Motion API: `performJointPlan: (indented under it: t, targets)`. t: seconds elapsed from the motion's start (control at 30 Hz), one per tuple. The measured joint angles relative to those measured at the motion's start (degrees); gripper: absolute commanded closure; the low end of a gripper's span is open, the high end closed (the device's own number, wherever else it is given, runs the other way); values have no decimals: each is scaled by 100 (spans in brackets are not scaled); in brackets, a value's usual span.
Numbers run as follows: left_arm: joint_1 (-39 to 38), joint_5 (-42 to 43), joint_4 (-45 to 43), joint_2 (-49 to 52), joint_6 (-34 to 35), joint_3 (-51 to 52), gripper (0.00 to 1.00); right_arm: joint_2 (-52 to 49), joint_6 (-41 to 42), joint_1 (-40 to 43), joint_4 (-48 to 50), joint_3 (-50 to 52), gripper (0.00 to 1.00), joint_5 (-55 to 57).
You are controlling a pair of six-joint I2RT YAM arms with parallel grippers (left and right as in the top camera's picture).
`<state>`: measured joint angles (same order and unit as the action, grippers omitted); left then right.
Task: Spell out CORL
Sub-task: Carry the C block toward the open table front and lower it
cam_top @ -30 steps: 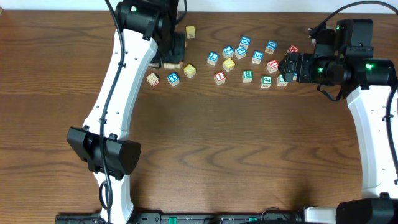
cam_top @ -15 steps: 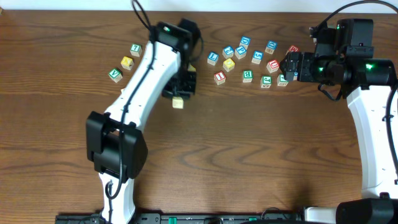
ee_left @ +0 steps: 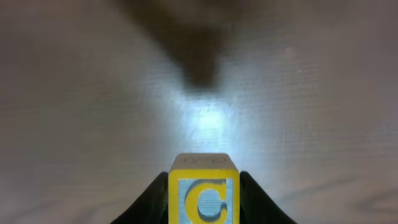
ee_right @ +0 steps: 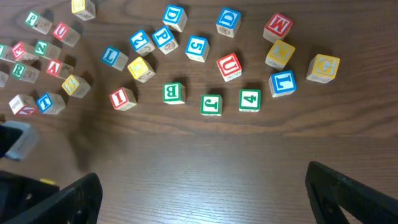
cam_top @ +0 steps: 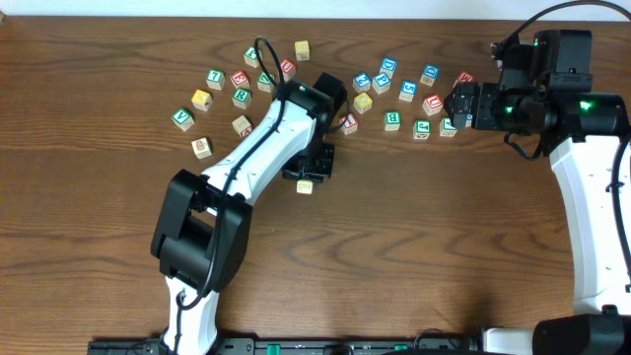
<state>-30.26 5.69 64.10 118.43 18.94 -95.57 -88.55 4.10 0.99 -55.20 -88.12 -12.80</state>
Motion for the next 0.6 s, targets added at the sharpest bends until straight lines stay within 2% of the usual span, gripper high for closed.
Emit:
performJointPlan:
  t: [0.27, 0.5, 0.6]
  targets:
    - [0, -13, -1268, 2, 339, 417, 81, 0, 0, 0, -2, 0, 1, 2]
    - [0, -260, -1681, 9, 573, 957, 80, 0, 0, 0, -7, 0, 1, 2]
    - [0, -295, -1714, 9, 623, 975, 75, 0, 0, 0, -4, 0, 1, 2]
